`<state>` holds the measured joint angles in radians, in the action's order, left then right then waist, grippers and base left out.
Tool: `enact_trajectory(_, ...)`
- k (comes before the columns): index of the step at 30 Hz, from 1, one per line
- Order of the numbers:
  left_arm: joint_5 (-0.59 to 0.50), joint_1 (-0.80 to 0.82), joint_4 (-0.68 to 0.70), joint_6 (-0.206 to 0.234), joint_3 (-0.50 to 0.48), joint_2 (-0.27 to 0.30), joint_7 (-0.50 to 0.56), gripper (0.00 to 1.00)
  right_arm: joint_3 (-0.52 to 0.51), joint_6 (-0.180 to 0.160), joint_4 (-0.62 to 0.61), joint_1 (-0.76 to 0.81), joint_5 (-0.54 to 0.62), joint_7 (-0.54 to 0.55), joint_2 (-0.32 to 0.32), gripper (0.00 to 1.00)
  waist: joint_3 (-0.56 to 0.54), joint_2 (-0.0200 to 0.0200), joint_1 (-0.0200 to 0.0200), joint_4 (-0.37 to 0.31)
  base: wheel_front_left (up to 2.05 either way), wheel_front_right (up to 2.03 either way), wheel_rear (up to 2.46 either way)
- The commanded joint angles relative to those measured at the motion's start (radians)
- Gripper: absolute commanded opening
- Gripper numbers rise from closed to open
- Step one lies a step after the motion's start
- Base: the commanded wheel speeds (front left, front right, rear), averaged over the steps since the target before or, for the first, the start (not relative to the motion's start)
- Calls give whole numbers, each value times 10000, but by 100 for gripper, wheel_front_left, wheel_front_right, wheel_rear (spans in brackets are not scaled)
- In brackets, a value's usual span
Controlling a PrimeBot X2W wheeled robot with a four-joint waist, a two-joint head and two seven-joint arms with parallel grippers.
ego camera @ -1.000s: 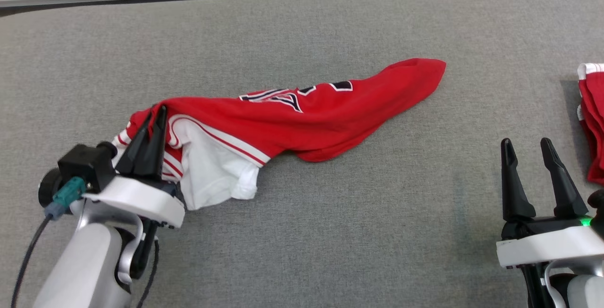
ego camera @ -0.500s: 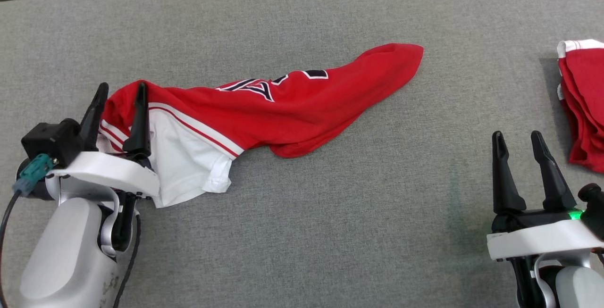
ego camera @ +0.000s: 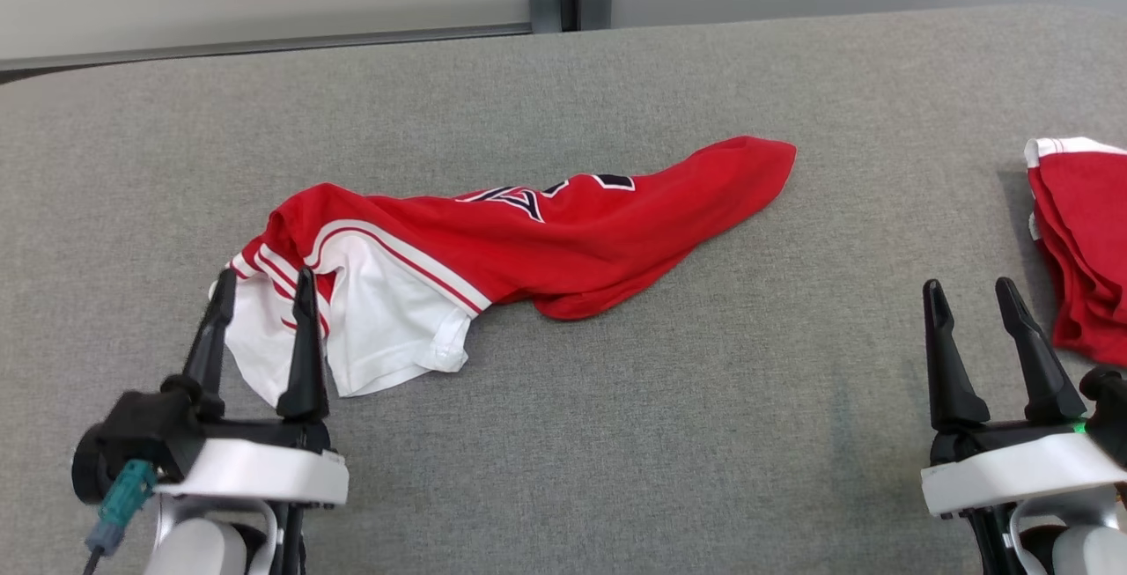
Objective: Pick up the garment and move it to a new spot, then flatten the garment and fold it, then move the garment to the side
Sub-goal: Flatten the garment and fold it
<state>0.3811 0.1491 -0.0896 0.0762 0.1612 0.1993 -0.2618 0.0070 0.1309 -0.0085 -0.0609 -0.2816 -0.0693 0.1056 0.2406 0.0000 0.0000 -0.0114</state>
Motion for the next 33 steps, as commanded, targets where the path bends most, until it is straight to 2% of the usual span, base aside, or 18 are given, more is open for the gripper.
enact_trajectory(1,-103,-329,223,148,41,-61,-24,100,-22,-2,12,180,-26,69,72,100,-316,0,0,94,0,0,0)
enact_trajectory(5,-207,-1189,734,438,110,-123,17,100,-30,-4,-34,481,-53,172,133,100,-657,0,0,142,0,0,0)
enact_trajectory(10,-166,-1581,1073,577,163,-145,146,100,-113,-2,-172,695,-50,305,138,100,-796,0,0,194,0,0,0)
enact_trajectory(21,-220,-1488,1480,690,263,-36,340,100,-235,-2,-295,672,-20,476,143,100,-690,0,0,253,0,0,0)
enact_trajectory(26,-298,-1269,1624,657,395,-47,353,100,-413,-4,-183,527,-124,505,224,100,-356,0,0,419,0,0,0)
enact_trajectory(33,-374,-606,1920,485,594,-162,246,100,-568,-2,203,-306,40,646,643,100,806,0,0,903,0,0,0)
